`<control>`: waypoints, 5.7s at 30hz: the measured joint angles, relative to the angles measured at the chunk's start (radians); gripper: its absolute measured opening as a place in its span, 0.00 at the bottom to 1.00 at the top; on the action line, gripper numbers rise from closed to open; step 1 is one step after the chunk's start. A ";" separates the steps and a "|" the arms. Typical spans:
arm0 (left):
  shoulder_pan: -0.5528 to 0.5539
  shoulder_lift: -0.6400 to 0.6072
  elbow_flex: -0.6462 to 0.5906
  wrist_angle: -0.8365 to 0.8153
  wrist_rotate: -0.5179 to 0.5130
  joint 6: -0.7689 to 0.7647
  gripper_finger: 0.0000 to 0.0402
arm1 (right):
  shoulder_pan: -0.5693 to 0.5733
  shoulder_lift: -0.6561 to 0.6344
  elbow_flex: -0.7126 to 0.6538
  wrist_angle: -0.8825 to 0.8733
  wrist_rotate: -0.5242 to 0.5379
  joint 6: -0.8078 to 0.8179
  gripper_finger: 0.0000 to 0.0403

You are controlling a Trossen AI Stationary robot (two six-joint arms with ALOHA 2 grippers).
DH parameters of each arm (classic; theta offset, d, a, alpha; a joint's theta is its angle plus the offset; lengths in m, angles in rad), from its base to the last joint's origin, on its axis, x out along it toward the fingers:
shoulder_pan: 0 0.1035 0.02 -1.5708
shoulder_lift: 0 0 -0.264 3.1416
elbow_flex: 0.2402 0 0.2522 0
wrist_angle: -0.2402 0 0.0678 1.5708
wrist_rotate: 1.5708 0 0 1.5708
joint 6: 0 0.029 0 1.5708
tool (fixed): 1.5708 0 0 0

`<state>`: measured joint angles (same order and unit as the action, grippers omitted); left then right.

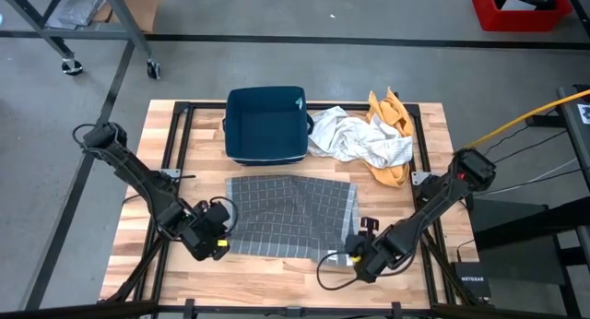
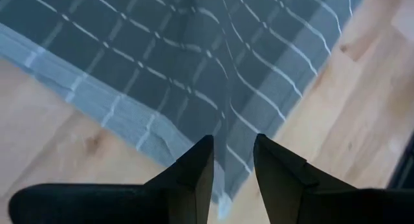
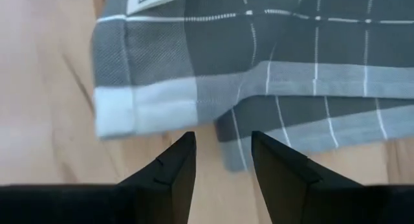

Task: Fold towel
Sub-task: Fold the gray patterned towel

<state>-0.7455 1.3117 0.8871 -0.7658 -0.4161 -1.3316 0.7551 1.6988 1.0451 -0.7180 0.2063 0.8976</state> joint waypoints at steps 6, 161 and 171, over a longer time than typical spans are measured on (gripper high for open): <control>0.083 0.000 0.000 0.001 -0.063 0.010 0.25 | -0.002 0.023 0.000 0.021 0.098 -0.007 0.38; 0.431 -0.053 -0.045 -0.065 0.278 0.313 0.00 | -0.331 -0.059 -0.299 0.062 0.069 0.145 0.06; 0.461 -0.027 -0.045 -0.062 0.123 0.322 0.19 | -0.330 -0.059 -0.300 0.075 0.071 0.144 0.06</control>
<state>-0.2842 1.2845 0.8417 -0.8276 -0.2932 -1.0096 0.4248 1.6398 0.7452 -0.6430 0.2775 1.0416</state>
